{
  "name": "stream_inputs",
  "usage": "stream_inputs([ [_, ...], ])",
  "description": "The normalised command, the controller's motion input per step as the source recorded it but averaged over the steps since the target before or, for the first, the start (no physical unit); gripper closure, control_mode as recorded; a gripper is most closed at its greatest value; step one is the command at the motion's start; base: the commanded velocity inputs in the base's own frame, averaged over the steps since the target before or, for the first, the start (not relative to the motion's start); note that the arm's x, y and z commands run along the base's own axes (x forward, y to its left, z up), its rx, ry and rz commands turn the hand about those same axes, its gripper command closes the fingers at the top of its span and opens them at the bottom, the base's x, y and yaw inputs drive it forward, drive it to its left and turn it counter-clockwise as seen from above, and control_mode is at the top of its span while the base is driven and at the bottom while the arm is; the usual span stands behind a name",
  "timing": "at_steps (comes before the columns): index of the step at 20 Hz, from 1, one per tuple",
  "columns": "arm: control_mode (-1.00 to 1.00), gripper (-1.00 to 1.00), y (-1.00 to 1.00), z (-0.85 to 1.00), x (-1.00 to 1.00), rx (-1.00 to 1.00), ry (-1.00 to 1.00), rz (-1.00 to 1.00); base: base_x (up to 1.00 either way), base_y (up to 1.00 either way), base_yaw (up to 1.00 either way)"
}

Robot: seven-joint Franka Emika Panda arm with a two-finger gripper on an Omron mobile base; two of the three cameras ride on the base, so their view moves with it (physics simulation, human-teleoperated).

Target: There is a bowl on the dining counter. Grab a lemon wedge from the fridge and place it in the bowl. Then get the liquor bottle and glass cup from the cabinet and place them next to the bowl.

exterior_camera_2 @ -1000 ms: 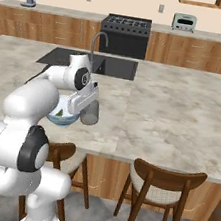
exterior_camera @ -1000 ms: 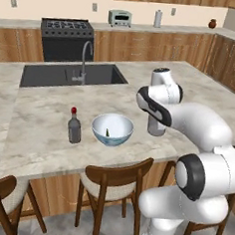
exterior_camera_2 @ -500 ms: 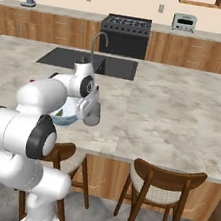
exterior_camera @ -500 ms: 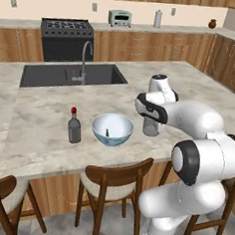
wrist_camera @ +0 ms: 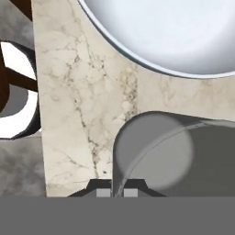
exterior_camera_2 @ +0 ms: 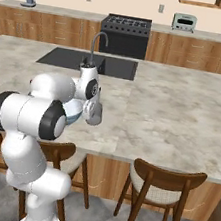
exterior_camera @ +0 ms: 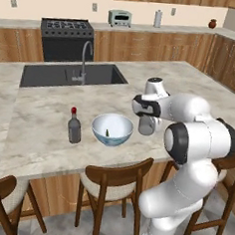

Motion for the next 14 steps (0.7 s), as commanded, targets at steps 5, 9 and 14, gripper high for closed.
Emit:
stream_inputs([
  [5,-1.00,1.00,0.04,-0.18,0.54,0.01,0.04,0.06,0.00,0.00,0.00],
  [9,-1.00,1.00,0.18,-0.30,0.59,0.00,0.10,0.03,0.00,0.00,0.00],
  [14,-1.00,1.00,0.12,-0.45,0.61,0.00,0.10,0.01,0.00,0.00,0.00],
])
